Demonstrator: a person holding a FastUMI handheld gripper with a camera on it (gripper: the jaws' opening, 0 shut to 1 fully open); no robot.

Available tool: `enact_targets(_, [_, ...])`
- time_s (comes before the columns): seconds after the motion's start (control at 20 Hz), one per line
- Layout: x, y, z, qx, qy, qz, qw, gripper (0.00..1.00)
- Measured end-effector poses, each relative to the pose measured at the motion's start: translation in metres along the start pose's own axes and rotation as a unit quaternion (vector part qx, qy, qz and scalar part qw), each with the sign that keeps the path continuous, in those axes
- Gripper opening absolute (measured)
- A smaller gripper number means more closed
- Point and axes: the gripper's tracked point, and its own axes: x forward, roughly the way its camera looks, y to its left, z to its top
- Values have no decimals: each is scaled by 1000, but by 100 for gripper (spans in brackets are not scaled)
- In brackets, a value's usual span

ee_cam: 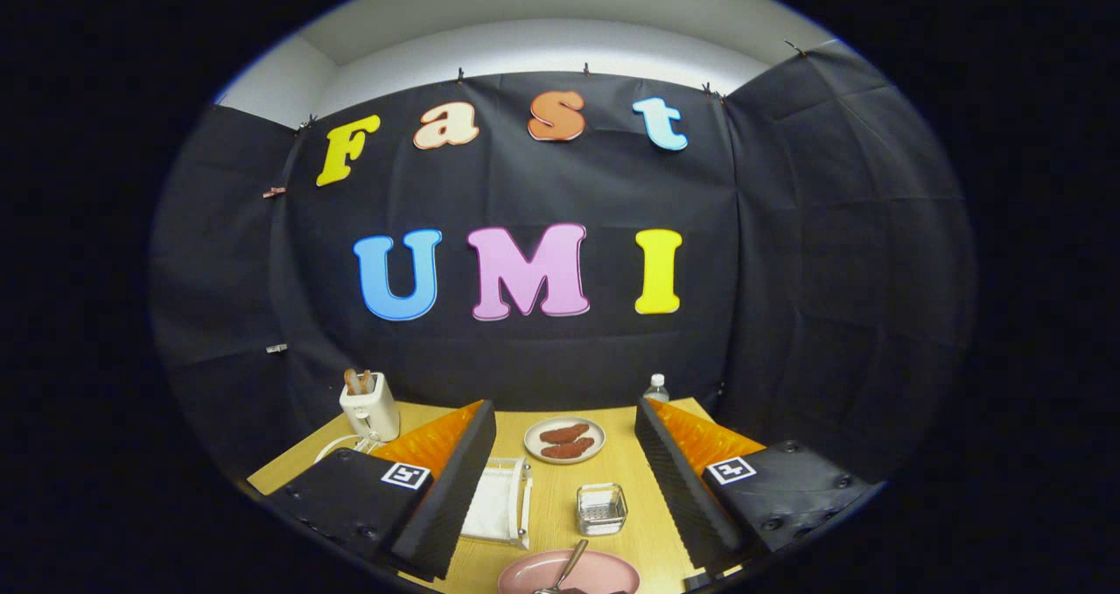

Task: Take the plate from the dish rack, then take the spoon from the basket and place it into the plate.

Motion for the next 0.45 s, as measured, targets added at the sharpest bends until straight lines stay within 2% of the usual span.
enact_targets(0.2, [-1, -2, 10, 29, -12, 9, 999, 98])
enact_targets(0.45, [8, -33, -15, 45, 13, 12, 999, 98])
